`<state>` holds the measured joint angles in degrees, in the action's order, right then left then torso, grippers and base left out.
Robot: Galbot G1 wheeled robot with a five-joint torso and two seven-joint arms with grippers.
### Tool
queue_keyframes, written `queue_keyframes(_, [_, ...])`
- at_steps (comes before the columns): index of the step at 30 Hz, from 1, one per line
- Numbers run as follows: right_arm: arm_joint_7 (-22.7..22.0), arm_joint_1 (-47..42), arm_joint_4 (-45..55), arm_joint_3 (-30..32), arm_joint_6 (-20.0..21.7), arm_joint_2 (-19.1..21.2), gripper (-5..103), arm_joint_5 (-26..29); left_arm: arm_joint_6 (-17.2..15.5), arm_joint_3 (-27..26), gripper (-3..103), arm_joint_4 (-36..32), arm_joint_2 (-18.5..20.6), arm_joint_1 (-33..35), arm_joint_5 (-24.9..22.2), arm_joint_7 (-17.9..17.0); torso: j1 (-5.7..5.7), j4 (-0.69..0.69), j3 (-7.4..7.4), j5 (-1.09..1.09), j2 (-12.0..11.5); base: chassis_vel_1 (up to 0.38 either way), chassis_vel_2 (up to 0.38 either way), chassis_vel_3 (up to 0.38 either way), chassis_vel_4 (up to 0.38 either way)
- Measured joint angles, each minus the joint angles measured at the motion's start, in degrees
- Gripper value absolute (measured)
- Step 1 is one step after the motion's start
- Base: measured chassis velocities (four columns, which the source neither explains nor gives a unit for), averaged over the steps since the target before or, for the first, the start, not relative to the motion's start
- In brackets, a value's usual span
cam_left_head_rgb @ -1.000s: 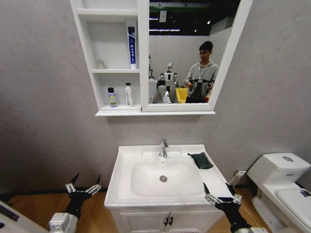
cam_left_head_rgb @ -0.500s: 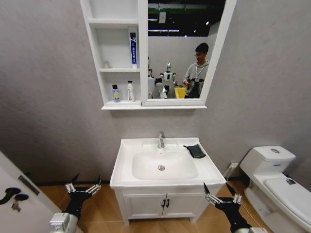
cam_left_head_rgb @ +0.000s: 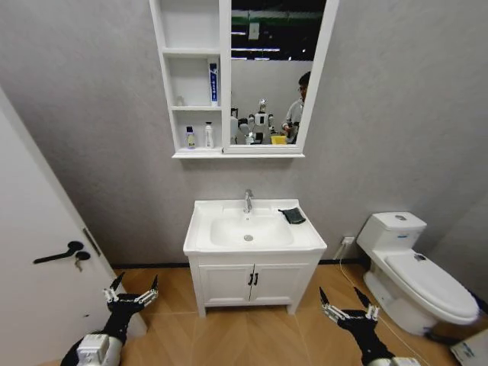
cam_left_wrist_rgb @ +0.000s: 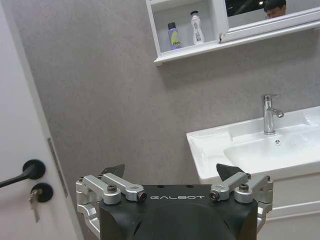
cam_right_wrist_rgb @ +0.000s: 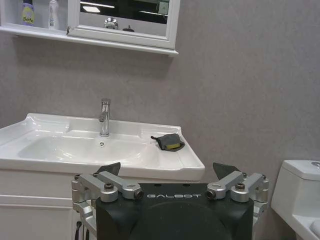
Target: Move facial cleanser and shampoo from washbasin to cabinet, then wipe washbasin with towel.
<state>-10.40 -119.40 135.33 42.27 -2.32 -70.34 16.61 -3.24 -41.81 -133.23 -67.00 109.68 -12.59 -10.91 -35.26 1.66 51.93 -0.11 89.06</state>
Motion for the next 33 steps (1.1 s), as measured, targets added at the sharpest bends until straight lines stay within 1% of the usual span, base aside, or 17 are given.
queue_keyframes(1, [0.0, 0.01, -0.02, -0.01, 0.01, 0.0, 100, 0.0, 0.01, -0.01, 100, -0.01, 0.0, 0.0, 0.0, 0.0, -0.01, 0.0, 0.02, 0.21, -0.02, 0.362, -0.354, -0.397, 0.351])
queue_keyframes(2, [0.0, 0.01, -0.02, -0.01, 0.01, 0.0, 100, 0.0, 0.01, -0.01, 100, -0.01, 0.0, 0.0, 0.0, 0.0, -0.01, 0.0, 0.02, 0.21, -0.02, 0.362, -0.354, -0.397, 0.351])
queue_keyframes(4, [0.01, 0.01, 0.0, -0.01, 0.0, 0.0, 100, 0.0, 0.0, -0.01, 100, 0.01, 0.0, -0.01, 0.0, 0.0, -0.02, 0.0, 0.01, -0.02, -0.01, 0.354, -0.364, -0.322, 0.365])
queue_keyframes(5, [0.01, 0.01, 0.0, -0.01, 0.0, 0.0, 100, 0.0, 0.0, -0.01, 100, 0.01, 0.0, -0.01, 0.0, 0.0, -0.02, 0.0, 0.01, -0.02, -0.01, 0.35, -0.374, -0.322, 0.365])
queue_keyframes(6, [0.01, 0.01, -0.01, -0.01, 0.01, 0.0, 100, 0.0, 0.0, -0.01, 100, -0.01, 0.0, 0.0, 0.0, 0.0, 0.0, 0.01, 0.01, 0.18, -0.01, 0.35, -0.325, -0.335, 0.329])
queue_keyframes(8, [0.0, 0.01, -0.02, 0.0, 0.01, 0.01, 100, 0.0, 0.0, 0.0, 100, -0.01, 0.0, 0.0, 0.0, 0.0, -0.03, 0.0, 0.02, 0.17, -0.02, 0.356, -0.349, -0.362, 0.328])
queue_keyframes(9, [0.01, 0.02, -0.01, -0.01, 0.01, 0.0, 100, 0.0, 0.0, -0.01, 100, 0.0, 0.01, -0.01, 0.0, 0.0, -0.03, 0.0, 0.02, 0.02, -0.02, 0.327, -0.373, -0.303, 0.365])
queue_keyframes(11, [0.0, 0.01, -0.01, 0.0, 0.01, 0.0, 100, 0.0, 0.0, 0.01, 100, 0.01, 0.0, 0.0, 0.0, 0.0, -0.01, 0.0, 0.0, 0.0, -0.01, 0.37, -0.33, -0.303, 0.365])
queue_keyframes(12, [0.01, 0.02, -0.02, -0.01, 0.01, 0.0, 100, 0.01, 0.01, -0.01, 100, -0.02, 0.0, 0.0, 0.0, 0.0, 0.0, 0.01, 0.01, 0.22, -0.01, 0.37, -0.351, -0.375, 0.322])
queue_keyframes(15, [0.0, 0.02, -0.02, 0.01, 0.01, 0.01, 100, 0.0, 0.01, 0.0, 100, -0.01, 0.0, 0.0, 0.0, 0.0, -0.03, 0.0, 0.02, 0.14, -0.03, 0.371, -0.351, -0.365, 0.344])
queue_keyframes(16, [0.01, 0.01, -0.01, -0.01, 0.01, 0.0, 100, 0.0, 0.0, -0.01, 100, 0.01, 0.0, 0.0, 0.0, 0.0, -0.02, 0.0, 0.01, -0.02, -0.02, 0.322, -0.403, -0.36, 0.35])
queue_keyframes(17, [0.0, 0.02, -0.02, 0.0, 0.01, 0.0, 100, 0.0, 0.0, -0.02, 100, -0.01, 0.0, -0.01, 0.01, 0.0, 0.01, 0.0, 0.01, 0.2, -0.01, 0.356, -0.326, -0.335, 0.325])
queue_keyframes(19, [0.01, 0.01, -0.03, 0.0, 0.01, 0.0, 100, 0.01, 0.0, -0.01, 100, -0.01, 0.0, 0.0, 0.01, 0.0, -0.01, 0.0, 0.02, 0.18, -0.02, 0.338, -0.318, -0.352, 0.325])
queue_keyframes(20, [0.01, 0.01, -0.02, 0.0, 0.01, 0.0, 100, 0.0, 0.0, -0.01, 100, 0.01, 0.0, 0.0, 0.0, 0.0, 0.01, -0.01, 0.0, 0.03, -0.01, 0.319, -0.26, -0.252, 0.31])
queue_keyframes(23, [0.01, 0.01, -0.02, -0.01, 0.01, 0.0, 100, 0.0, 0.0, -0.01, 100, 0.0, 0.0, 0.02, 0.01, 0.0, 0.04, -0.01, -0.01, 0.13, 0.02, 0.162, -0.19, -0.191, 0.198])
queue_keyframes(26, [0.01, 0.0, -0.02, -0.01, 0.01, -0.01, 100, 0.0, 0.0, 0.0, 100, 0.0, 0.0, 0.0, 0.0, 0.0, 0.04, 0.04, -0.01, 0.11, 0.01, 0.081, -0.056, -0.137, 0.099])
queue_keyframes(33, [0.01, 0.03, -0.02, -0.01, 0.01, 0.0, 100, 0.0, 0.0, -0.01, 100, 0.0, 0.0, -0.02, 0.0, 0.0, -0.1, -0.01, 0.04, 0.1, -0.06, -0.055, 0.015, 0.067, -0.013])
